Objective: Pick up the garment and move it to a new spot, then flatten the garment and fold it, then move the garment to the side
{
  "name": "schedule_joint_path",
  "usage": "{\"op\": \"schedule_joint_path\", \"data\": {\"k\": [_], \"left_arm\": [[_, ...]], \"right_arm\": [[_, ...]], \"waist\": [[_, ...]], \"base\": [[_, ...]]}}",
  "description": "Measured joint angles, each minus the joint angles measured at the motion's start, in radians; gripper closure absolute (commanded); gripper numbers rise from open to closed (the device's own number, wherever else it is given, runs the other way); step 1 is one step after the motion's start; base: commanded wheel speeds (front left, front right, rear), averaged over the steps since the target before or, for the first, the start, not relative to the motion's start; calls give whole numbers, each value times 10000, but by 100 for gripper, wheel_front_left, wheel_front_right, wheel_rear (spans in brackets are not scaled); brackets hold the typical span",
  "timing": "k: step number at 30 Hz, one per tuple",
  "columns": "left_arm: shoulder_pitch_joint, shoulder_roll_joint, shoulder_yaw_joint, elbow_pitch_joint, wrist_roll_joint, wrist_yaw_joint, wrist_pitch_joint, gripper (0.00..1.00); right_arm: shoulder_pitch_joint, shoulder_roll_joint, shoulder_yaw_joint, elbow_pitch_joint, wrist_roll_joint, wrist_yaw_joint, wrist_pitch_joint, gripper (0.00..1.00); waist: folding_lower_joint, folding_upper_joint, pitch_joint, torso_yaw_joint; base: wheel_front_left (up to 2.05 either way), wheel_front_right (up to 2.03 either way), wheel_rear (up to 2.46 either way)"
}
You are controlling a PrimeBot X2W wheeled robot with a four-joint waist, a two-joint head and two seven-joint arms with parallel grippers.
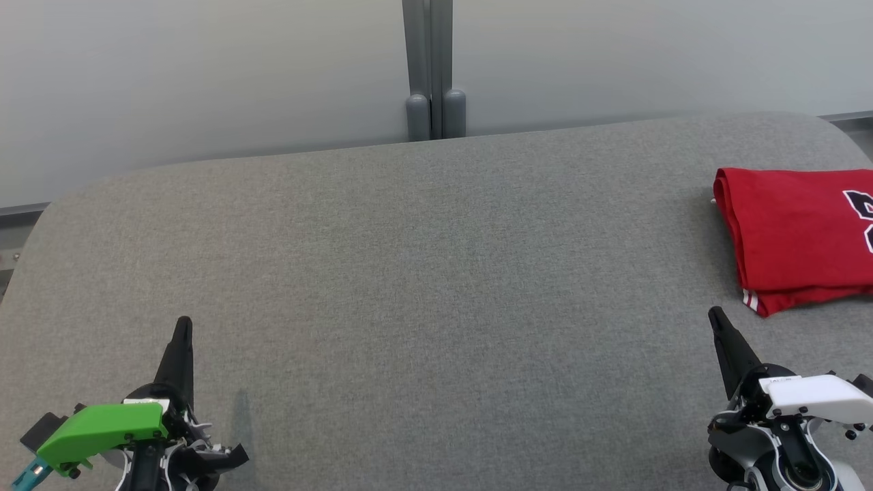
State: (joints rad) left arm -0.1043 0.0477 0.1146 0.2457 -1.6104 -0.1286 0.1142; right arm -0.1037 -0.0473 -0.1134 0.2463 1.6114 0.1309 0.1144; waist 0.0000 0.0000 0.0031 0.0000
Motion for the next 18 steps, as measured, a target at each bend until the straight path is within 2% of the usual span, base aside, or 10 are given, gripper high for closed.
{"op": "schedule_joint_path", "data": {"k": [18], "left_arm": [[0, 0, 2, 0, 0, 0, 2, 100]], "right_arm": [[-1, 0, 0, 0, 0, 2, 0, 100]], "waist": [[0, 0, 0, 0]], "base": [[0, 0, 0]]}}
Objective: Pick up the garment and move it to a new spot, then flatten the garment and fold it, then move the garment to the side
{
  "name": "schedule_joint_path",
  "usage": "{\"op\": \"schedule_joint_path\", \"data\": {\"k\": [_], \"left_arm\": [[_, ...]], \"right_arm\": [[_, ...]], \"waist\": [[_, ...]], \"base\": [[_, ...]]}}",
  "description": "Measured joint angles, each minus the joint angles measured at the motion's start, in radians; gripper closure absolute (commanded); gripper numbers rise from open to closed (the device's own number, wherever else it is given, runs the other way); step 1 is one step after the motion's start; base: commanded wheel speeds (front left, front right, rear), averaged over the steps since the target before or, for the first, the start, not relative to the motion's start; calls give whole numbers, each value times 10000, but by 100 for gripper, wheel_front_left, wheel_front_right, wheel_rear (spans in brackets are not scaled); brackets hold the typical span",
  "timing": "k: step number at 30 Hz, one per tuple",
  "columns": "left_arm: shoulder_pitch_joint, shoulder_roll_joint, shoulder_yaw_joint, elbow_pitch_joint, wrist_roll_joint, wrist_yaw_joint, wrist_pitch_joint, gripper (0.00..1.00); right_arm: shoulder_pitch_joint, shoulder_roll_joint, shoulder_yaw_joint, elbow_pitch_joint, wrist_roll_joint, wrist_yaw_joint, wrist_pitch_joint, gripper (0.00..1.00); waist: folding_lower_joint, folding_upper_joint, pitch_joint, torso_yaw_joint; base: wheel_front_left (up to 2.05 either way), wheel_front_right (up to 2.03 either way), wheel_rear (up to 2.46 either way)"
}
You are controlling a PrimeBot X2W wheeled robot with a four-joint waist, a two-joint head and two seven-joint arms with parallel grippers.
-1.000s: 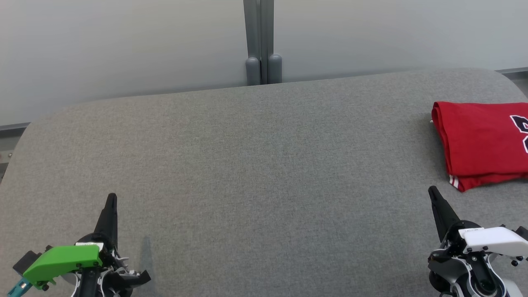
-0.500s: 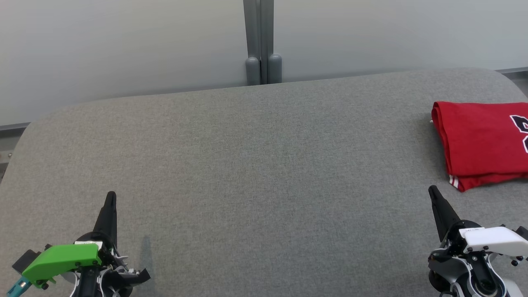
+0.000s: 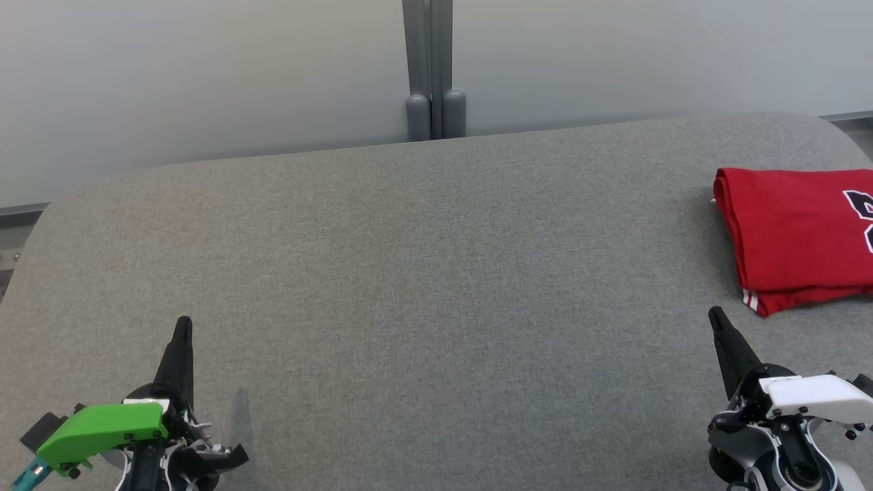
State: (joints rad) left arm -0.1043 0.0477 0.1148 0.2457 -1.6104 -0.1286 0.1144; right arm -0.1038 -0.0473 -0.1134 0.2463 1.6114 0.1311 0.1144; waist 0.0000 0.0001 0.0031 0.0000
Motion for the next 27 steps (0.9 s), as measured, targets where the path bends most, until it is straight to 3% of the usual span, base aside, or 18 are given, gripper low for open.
{"op": "schedule_joint_path", "data": {"k": [27], "left_arm": [[0, 0, 2, 0, 0, 0, 0, 100]], "right_arm": [[0, 0, 0, 0, 0, -2, 0, 100]], "waist": [[0, 0, 0, 0]], "base": [[0, 0, 0]]}}
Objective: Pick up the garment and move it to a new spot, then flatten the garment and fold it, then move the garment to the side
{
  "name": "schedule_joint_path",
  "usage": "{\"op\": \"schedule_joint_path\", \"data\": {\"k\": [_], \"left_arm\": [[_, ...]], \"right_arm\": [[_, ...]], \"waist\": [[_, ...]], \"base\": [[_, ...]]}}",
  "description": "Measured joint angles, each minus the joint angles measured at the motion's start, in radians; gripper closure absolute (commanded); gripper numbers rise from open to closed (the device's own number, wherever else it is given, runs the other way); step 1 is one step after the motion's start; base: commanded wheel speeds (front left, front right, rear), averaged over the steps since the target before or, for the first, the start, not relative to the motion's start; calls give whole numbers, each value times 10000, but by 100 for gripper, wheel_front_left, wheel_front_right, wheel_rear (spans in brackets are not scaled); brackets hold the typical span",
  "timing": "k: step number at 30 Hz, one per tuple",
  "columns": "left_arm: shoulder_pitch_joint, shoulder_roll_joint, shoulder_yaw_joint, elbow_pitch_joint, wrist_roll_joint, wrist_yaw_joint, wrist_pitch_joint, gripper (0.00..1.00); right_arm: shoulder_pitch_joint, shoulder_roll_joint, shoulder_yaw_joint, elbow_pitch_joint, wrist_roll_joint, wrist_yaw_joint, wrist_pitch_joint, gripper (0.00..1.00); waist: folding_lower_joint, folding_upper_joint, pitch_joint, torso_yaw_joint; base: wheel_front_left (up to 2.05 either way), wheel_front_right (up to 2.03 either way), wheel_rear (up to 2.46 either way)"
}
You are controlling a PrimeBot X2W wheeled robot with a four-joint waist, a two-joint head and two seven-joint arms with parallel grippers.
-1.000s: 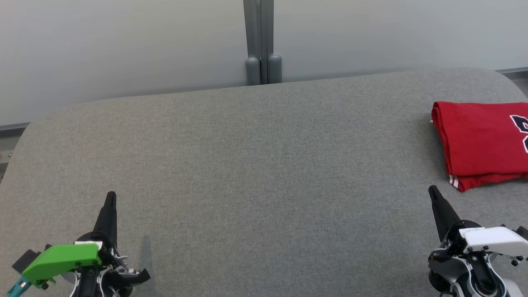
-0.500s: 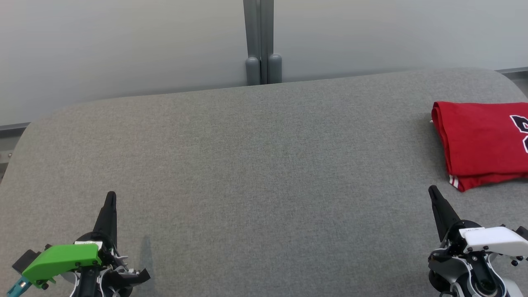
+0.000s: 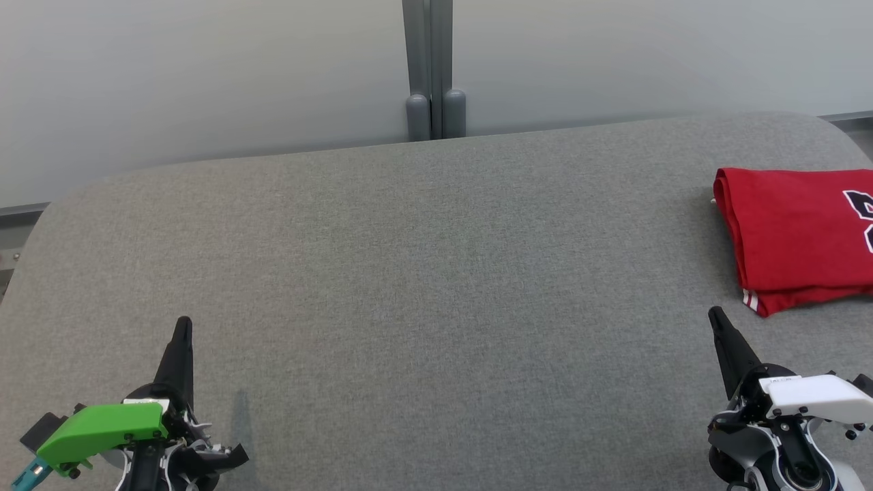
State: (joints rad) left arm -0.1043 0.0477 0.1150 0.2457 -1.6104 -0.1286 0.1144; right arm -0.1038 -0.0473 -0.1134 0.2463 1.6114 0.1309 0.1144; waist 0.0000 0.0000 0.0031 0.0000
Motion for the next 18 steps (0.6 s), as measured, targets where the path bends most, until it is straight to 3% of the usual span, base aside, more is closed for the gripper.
{"op": "schedule_joint_path", "data": {"k": [18], "left_arm": [[0, 0, 0, 0, 0, 0, 0, 100]], "right_arm": [[-1, 0, 0, -2, 0, 0, 0, 100]], "waist": [[0, 0, 0, 0]], "base": [[0, 0, 0]]}}
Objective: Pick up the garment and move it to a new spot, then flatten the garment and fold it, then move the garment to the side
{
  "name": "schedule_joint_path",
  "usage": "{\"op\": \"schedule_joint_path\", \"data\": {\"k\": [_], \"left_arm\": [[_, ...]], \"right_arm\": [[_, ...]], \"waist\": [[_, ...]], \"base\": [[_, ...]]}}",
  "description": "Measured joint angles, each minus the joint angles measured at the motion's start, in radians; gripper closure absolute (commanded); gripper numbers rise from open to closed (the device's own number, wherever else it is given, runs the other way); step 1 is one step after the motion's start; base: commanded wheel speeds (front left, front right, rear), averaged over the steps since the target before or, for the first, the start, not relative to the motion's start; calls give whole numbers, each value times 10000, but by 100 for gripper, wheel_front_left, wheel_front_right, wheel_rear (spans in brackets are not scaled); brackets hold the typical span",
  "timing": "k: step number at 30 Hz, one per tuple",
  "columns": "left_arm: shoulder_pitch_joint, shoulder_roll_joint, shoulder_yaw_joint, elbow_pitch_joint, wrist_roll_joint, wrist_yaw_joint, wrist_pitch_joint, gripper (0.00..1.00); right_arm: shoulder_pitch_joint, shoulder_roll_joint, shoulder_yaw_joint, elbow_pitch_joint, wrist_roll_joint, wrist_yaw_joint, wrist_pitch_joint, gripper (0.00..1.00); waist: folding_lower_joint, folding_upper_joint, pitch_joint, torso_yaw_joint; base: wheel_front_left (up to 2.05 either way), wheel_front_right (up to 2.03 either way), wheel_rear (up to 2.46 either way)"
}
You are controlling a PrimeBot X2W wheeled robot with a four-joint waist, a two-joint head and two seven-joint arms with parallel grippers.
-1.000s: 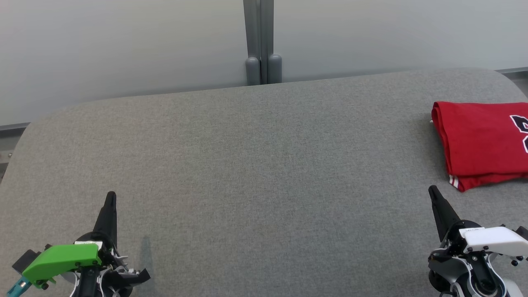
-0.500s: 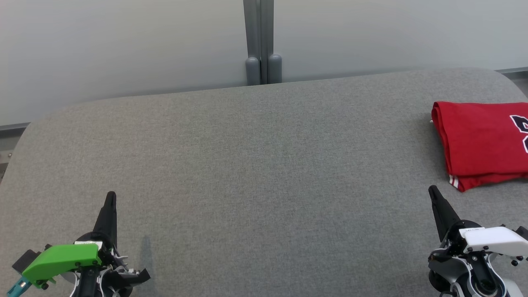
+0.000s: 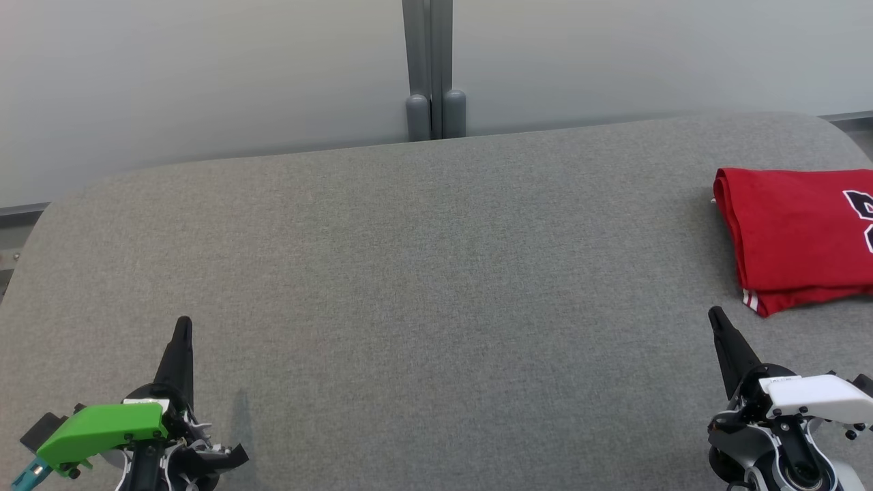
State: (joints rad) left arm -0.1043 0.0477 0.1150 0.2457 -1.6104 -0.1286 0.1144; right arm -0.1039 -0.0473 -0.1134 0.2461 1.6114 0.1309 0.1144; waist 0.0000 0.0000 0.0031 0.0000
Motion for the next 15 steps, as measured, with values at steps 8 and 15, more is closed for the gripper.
{"op": "schedule_joint_path", "data": {"k": [8, 15], "left_arm": [[0, 0, 0, 0, 0, 0, 0, 100], [0, 0, 2, 0, 0, 0, 0, 100]], "right_arm": [[0, 0, 0, 0, 0, 0, 0, 100], [0, 0, 0, 0, 0, 0, 0, 100]], "waist": [[0, 0, 0, 0], [0, 0, 0, 0]], "base": [[0, 0, 0], [0, 0, 0]]}}
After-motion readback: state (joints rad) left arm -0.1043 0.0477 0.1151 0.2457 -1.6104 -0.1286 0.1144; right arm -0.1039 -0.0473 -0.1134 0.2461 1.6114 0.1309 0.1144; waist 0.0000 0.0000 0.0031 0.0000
